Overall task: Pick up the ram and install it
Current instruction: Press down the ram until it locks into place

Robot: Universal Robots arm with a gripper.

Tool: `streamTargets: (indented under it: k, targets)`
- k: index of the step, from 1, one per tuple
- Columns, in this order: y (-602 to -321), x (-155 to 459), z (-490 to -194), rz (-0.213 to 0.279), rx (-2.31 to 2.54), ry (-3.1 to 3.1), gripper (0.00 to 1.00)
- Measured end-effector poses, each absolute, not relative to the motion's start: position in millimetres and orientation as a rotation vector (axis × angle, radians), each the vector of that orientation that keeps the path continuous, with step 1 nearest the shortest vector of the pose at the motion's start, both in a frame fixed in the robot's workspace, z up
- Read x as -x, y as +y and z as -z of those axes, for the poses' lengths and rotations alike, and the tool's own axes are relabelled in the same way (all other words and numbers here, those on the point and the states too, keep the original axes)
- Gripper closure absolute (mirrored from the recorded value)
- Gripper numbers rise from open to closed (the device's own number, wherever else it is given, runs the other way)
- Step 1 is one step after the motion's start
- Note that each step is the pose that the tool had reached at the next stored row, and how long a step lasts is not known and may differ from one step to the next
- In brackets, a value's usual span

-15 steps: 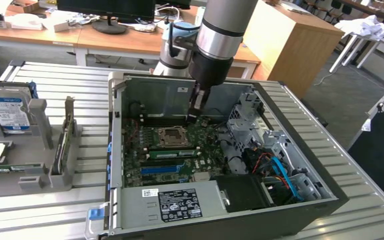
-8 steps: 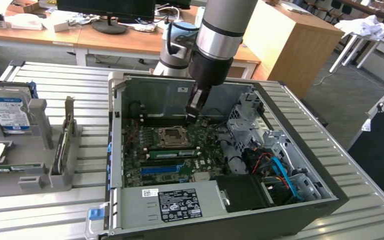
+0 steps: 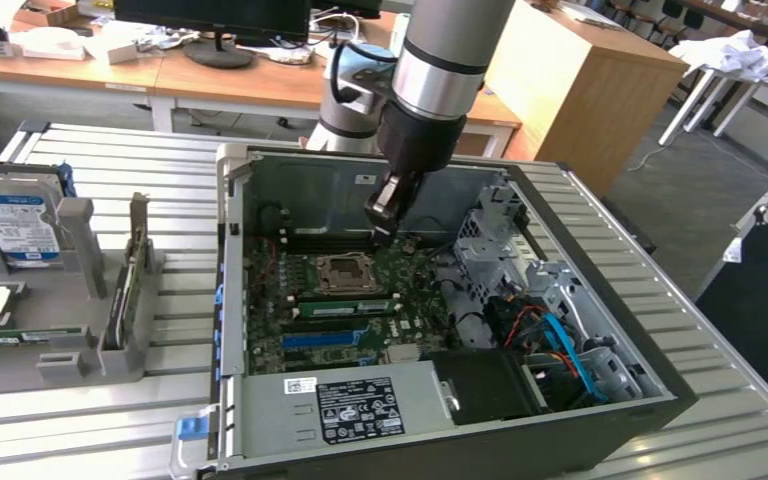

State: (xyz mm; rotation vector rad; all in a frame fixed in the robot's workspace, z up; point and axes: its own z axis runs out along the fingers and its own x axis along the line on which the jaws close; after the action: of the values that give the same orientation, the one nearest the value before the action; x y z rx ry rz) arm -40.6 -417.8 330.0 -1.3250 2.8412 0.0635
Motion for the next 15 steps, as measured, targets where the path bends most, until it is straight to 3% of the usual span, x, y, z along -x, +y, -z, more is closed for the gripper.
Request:
streamTargets:
  k: [15]
  targets:
    - [-417.8,40.6,-329.3,-0.062,0.925,2.99,0.89]
